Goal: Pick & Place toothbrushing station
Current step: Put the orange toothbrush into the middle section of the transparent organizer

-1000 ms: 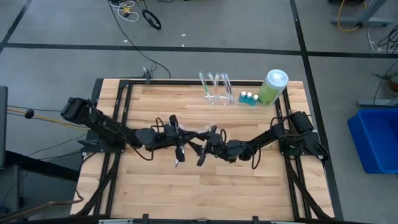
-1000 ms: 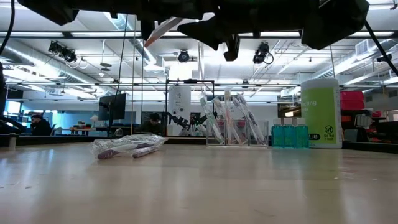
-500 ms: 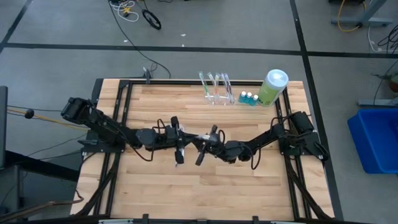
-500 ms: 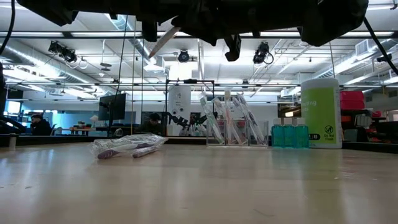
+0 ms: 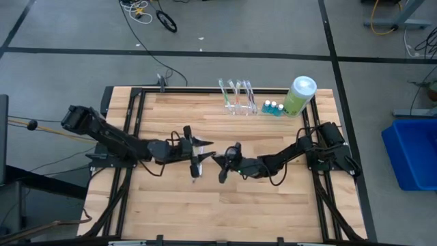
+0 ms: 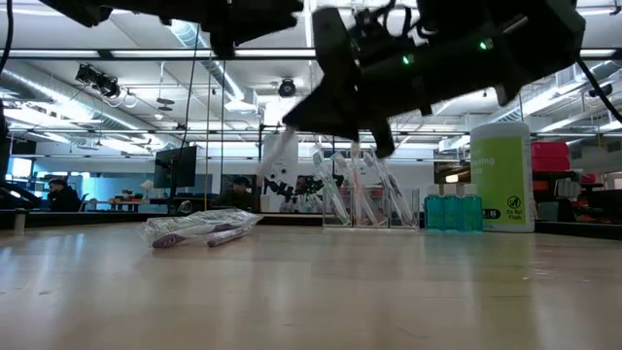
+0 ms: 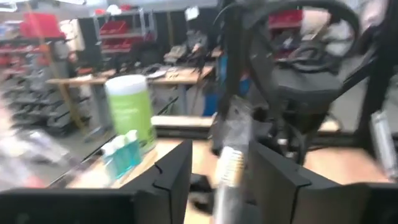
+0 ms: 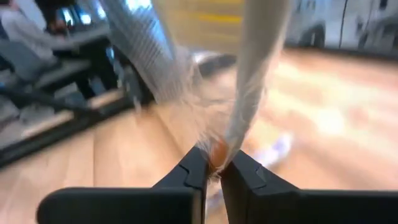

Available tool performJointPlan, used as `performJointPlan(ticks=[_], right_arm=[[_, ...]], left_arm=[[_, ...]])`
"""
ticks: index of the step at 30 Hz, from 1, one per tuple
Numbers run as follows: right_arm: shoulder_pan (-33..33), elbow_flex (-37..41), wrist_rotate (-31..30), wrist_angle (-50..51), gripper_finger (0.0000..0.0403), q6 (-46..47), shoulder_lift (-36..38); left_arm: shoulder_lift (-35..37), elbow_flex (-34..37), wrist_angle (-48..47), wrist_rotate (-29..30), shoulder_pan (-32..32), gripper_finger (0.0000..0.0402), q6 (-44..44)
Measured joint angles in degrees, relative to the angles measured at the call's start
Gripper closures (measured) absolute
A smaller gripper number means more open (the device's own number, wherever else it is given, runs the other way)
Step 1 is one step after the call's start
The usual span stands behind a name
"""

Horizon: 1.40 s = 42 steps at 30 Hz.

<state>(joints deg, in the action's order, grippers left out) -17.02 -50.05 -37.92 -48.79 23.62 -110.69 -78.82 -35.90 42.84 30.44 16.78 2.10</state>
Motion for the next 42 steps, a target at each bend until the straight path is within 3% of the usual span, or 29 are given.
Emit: performJointPlan(ticks=[4, 9, 13, 16, 22, 27, 33, 42], right_arm=[[0.0, 2.4, 3.8, 10.8, 0.0374, 7.4, 1.8], [0.1, 3.9, 5.1, 33.3, 0.0383, 13.8, 10.4], [2.5, 3.2, 2.8, 50.3, 0.0372, 13.5, 20.0], [6.2, 2.1, 0.0, 56.6, 0.0367, 10.6, 27.5], [15.4, 1.2, -0.6, 56.7, 0.0383, 0.2, 39.4], [25.3, 1.2, 6.8, 53.6, 0.0367, -4.5, 42.3], [35.0, 1.3, 16.2, 48.8, 0.0376, -5.9, 36.6], [41.7, 1.0, 18.3, 43.3, 0.0357, -6.7, 25.4]], left_arm=[[3.8, 0.0, -13.3, 4.3, 0.1, 0.0239, -3.4], [5.0, 0.1, -27.6, 7.3, 0.1, 0.0243, -12.4], [3.7, 1.8, -29.4, 7.4, 0.1, 0.0249, -18.3], [2.7, 2.9, -29.1, 7.5, 0.1, 0.0255, -21.2], [0.5, 5.7, -25.5, 7.7, 0.1, 0.0260, -24.2], [-3.4, 6.4, -20.8, 6.8, 0.2, 0.0261, -25.5], [-7.0, 6.4, -16.4, 5.4, 0.1, 0.0261, -25.3], [-8.8, 5.9, -14.9, 4.9, 0.1, 0.0261, -24.8]])
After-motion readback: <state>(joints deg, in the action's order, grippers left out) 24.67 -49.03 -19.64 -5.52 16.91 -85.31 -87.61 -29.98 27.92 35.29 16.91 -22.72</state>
